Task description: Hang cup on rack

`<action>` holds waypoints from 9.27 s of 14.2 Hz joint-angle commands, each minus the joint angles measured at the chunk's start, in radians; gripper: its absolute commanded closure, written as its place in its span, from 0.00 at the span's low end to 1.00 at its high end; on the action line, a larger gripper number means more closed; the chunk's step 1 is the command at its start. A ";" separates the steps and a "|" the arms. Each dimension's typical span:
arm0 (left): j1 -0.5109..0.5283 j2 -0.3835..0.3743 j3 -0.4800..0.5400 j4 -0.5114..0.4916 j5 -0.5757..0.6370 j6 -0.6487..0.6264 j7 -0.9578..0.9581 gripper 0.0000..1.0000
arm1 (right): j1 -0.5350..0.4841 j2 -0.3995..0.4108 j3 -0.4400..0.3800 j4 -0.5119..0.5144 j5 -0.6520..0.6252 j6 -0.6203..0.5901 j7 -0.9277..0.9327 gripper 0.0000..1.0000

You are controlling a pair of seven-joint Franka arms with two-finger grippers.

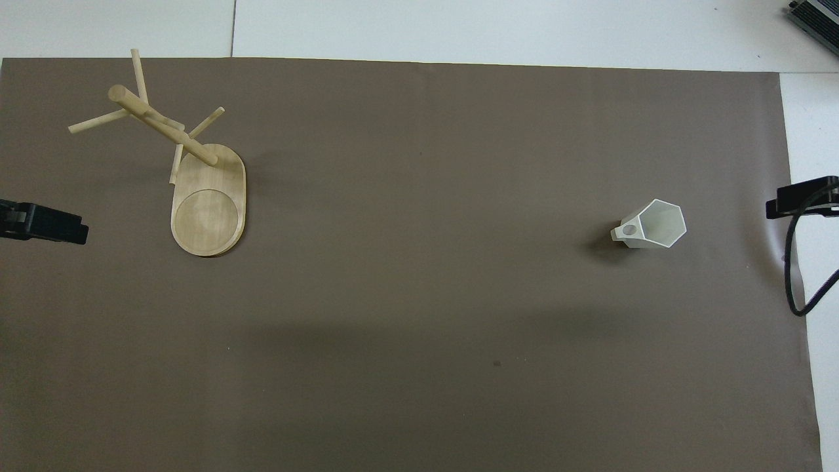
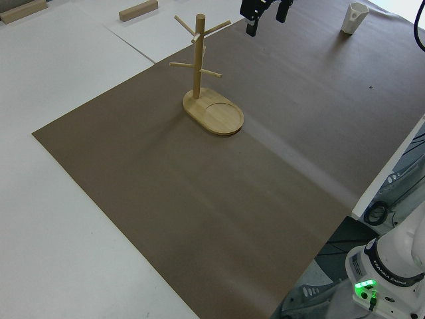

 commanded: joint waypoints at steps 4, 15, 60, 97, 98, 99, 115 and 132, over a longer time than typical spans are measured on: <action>0.007 -0.027 -0.003 -0.027 0.005 -0.008 0.003 0.00 | -0.008 -0.047 0.008 -0.130 -0.006 0.176 -0.025 0.00; 0.005 -0.027 -0.001 -0.027 0.005 -0.008 0.003 0.00 | -0.017 0.066 0.008 -0.266 -0.004 0.444 -0.014 0.00; 0.007 -0.027 -0.003 -0.027 0.005 -0.008 0.003 0.00 | -0.016 0.148 0.009 -0.467 -0.001 0.617 0.056 0.93; -0.035 -0.208 -0.041 -0.346 -0.272 -0.022 -1.028 0.00 | -0.002 -0.105 0.270 -0.129 0.717 0.003 0.274 0.97; -0.039 -0.225 -0.041 -0.376 -0.321 0.001 -1.115 0.00 | 0.010 -0.110 0.288 -0.140 0.721 0.044 0.314 0.99; -0.043 -0.238 -0.041 -0.403 -0.375 0.027 -1.200 0.00 | 0.042 -0.110 0.293 -0.146 0.722 0.090 0.358 0.99; -0.059 -0.175 -0.043 -0.495 -1.030 0.384 -1.667 0.00 | 0.293 -0.137 0.296 -0.261 0.729 0.486 0.642 1.00; -0.159 -0.190 -0.046 -0.539 -1.050 0.381 -1.672 0.00 | 0.348 -0.125 0.299 -0.275 0.734 0.497 0.630 1.00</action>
